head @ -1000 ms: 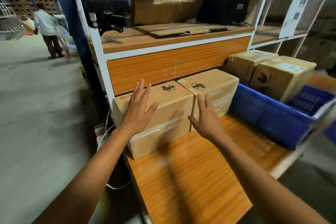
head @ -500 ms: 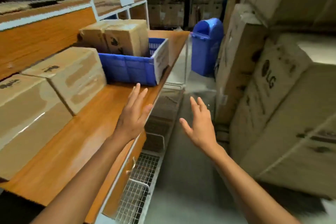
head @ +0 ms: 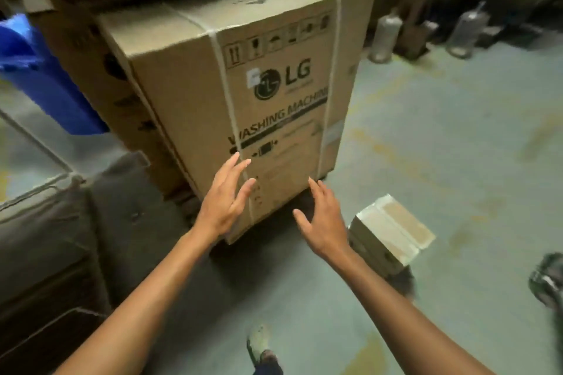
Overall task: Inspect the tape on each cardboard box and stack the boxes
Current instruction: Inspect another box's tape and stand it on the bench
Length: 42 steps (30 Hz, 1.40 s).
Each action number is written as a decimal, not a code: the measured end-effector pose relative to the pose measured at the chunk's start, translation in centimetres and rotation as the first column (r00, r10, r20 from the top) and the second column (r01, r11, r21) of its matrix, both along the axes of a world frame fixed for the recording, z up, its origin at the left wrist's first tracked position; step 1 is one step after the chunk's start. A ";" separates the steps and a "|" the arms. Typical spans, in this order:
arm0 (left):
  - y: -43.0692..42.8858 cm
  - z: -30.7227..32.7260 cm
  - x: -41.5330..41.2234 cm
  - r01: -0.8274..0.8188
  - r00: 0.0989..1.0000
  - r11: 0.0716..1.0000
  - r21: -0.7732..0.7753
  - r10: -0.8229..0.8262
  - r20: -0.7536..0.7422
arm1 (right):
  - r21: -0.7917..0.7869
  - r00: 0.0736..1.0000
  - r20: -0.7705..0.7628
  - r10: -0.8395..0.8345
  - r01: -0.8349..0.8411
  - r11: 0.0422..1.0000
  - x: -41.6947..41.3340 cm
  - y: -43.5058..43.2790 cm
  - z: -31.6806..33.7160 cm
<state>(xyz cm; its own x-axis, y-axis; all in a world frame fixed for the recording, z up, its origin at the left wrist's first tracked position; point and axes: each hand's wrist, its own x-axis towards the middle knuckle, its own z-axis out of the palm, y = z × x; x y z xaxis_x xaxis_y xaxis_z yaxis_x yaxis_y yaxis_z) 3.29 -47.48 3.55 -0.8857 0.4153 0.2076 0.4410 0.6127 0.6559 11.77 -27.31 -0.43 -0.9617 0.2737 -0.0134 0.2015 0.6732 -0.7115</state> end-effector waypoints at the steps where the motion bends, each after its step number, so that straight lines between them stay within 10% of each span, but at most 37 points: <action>1: 2.6 -0.5 -1.1 0.046 0.998 0.999 0.012 -0.047 0.034 | -0.029 0.997 0.014 -0.076 0.076 0.997 0.1 2.2 -0.8; 4: 10.2 -2.8 -4.8 0.101 0.908 0.982 0.162 -0.158 0.389 | -0.202 0.941 0.069 -0.330 0.338 0.919 0.6 8.6 -2.8; 6: 15.0 -5.2 -7.6 -0.011 0.656 0.945 0.327 -0.240 0.716 | -0.363 0.867 0.139 -0.479 0.494 0.790 0.8 12.6 -4.3; 11: 26.1 -12.7 -13.2 -0.112 0.338 0.958 0.264 -0.213 0.917 | -0.678 0.583 0.412 -0.700 0.710 0.191 1.3 21.9 -7.9; 22: 43.3 -25.0 -15.7 -0.013 0.304 0.998 0.058 -0.051 0.951 | -0.614 0.280 0.632 -0.723 0.749 -0.247 3.7 34.7 -18.3; 42: 55.8 -54.5 -18.9 0.057 0.420 0.979 -0.198 0.156 0.894 | -0.440 0.200 0.840 -0.504 0.794 -0.419 -1.5 44.1 -50.7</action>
<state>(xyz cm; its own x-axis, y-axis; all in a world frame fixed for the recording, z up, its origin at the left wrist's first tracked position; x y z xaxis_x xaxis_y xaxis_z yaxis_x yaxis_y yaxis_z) -15.65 8.32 -50.94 -0.5367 0.2957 -0.7903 -0.3735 0.7565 0.5368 10.27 16.76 -51.15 0.0178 0.3603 -0.9327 0.1665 -0.9209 -0.3526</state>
